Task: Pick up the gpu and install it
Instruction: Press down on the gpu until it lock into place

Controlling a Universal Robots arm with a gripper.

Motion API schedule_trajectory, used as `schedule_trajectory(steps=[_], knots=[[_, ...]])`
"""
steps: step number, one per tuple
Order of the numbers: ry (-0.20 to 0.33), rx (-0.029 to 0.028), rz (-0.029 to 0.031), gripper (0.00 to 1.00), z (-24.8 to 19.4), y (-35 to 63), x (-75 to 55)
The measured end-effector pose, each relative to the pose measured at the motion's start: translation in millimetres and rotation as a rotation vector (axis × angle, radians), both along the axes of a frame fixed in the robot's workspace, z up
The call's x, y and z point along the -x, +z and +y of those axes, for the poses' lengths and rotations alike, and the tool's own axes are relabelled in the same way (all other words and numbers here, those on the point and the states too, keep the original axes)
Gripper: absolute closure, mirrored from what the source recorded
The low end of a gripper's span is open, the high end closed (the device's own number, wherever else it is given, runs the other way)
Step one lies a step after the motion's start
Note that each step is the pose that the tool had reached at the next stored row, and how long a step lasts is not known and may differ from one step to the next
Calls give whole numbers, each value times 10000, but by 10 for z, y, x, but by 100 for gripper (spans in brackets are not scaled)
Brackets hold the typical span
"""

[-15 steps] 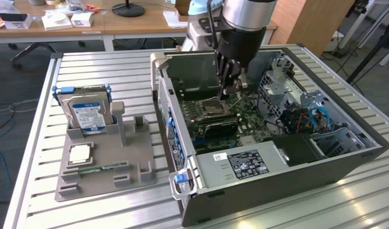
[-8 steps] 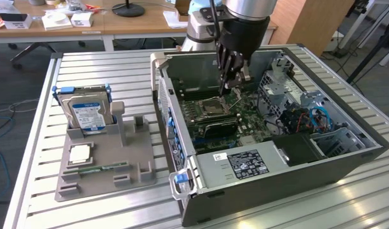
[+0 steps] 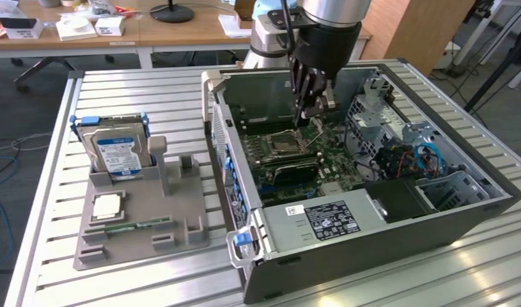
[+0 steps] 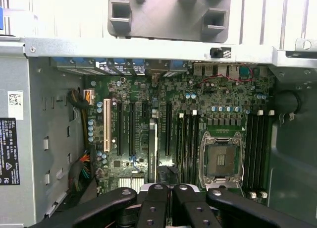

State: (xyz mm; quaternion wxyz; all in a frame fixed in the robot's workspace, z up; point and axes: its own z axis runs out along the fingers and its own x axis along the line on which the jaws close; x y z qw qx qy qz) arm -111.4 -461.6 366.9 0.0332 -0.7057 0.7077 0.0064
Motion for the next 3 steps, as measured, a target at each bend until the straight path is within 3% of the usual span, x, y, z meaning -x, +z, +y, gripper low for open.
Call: schedule_trajectory(steps=[3], knots=[[0, 0, 1, 90, 0, 0, 0]])
